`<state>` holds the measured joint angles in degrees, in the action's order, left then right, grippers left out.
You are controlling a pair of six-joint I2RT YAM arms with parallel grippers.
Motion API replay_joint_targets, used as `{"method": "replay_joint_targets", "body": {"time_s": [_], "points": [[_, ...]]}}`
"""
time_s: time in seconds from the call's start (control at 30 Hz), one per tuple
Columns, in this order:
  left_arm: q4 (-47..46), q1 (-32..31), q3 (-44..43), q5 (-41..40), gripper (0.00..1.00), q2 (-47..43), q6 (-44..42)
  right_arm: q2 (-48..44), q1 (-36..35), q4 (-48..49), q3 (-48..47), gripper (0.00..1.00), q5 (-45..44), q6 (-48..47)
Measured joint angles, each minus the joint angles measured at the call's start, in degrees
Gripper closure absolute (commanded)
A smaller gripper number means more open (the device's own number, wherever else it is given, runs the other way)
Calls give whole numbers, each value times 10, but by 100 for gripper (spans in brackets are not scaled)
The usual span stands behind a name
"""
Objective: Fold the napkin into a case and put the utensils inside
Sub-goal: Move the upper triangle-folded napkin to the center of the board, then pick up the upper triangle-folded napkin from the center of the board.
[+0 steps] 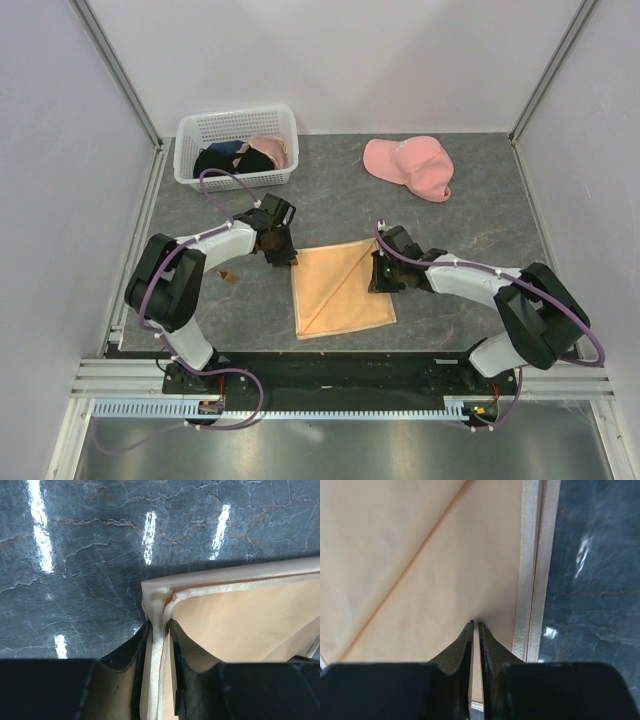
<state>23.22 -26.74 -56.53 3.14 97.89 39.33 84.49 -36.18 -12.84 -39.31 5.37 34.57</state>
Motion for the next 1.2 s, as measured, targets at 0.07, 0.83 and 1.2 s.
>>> {"method": "replay_joint_targets", "body": {"time_s": [0.07, 0.83, 1.2], "points": [[-3, 0, 0, 1, 76, 0, 0, 14, 3, -3, -17, 85, -22, -10], [46, 56, 81, 14, 55, -269, 5, 112, -229, -171, -299, 50, -150, -47], [85, 107, 122, 65, 55, -343, 5, 231, -290, -168, -350, 52, -141, -21]]}}
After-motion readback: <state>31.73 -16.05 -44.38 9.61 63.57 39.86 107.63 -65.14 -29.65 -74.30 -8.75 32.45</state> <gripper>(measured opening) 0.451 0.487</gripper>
